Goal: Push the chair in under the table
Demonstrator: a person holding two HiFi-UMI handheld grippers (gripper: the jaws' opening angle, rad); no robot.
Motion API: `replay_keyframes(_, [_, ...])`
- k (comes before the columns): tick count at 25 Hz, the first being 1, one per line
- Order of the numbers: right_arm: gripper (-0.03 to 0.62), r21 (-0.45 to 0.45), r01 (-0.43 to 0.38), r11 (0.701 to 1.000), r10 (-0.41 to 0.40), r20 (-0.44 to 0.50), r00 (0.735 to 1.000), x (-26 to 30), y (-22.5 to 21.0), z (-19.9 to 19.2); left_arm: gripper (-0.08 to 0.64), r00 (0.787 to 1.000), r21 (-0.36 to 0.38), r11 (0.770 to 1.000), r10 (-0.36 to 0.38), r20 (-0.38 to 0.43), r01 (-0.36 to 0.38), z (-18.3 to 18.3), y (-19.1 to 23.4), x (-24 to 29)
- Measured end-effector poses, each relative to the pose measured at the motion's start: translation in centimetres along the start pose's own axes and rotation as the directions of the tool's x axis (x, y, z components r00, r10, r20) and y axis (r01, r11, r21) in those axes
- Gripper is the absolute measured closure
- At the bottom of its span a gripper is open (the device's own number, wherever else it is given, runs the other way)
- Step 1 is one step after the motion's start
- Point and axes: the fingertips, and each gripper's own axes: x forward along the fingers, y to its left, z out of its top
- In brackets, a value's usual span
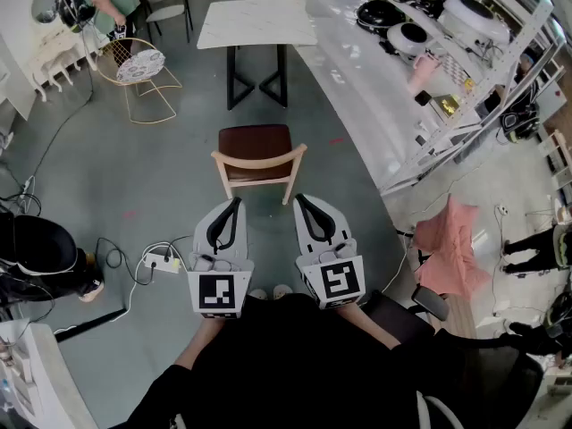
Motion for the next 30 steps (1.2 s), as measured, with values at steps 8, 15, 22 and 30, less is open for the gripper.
replay_keyframes(8, [0.571,0.044,0.032,0.999,-0.033,0.011,0.999,-0.4,1.1,-1.3,0.552,1.0,-0.002,1.0,-0.023,0.001,0.023,-1.8,0.6,-1.2])
replay_keyframes(15, [0.569,0.057,0.053,0.997,-0.054,0.019,0.998,1.4,-0.8,-1.9,0.552,1.0,-0.028,0.999,-0.026,0.016,0.027,-2.6,1.4,1.0])
replay_keyframes(22, [0.569,0.036,0.033,0.999,-0.034,0.019,0.999,7.0,-3.9,-2.7,0.552,0.999,-0.028,0.999,-0.028,0.024,0.028,-3.2,3.7,6.8])
replay_keyframes(30, [0.569,0.011,-0.004,1.0,0.004,-0.025,1.0,16.3,-8.8,-5.4,0.552,1.0,-0.029,0.999,-0.02,0.01,0.02,-5.1,7.8,15.6])
